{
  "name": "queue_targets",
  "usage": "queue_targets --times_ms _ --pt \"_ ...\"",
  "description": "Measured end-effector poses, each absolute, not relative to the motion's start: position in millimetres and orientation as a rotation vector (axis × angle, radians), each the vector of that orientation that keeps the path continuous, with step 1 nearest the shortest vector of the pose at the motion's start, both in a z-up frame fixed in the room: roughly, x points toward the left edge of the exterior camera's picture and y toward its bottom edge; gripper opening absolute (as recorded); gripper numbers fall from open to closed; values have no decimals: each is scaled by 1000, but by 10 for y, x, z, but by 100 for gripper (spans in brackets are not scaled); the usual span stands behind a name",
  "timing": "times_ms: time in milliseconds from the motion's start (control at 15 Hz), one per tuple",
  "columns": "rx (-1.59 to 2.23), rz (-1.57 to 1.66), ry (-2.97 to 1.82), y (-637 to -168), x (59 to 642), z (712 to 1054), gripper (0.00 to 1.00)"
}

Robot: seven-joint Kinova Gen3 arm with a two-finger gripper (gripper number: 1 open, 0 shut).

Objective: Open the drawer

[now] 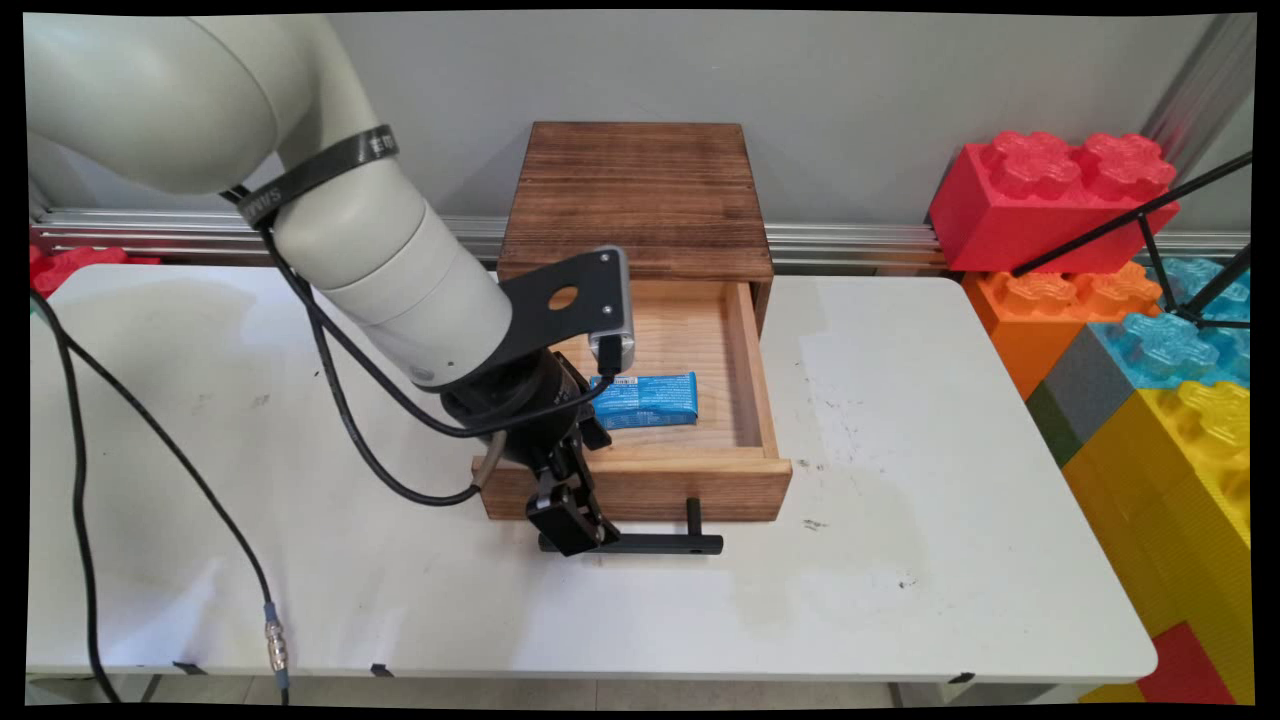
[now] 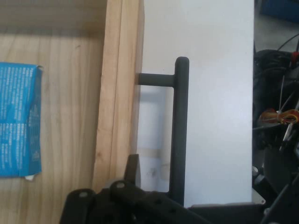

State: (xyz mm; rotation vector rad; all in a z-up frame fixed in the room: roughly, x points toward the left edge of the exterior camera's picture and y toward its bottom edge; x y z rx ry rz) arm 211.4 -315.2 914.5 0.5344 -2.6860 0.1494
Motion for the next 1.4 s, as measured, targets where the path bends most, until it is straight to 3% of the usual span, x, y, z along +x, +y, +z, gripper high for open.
queue_targets --times_ms 133,200,1400 --pt "535 150 -2692 -3160 2097 9155 100" --pt "535 152 -2696 -3163 2095 9159 0" --pt "517 172 -2729 -3315 2223 8843 0"
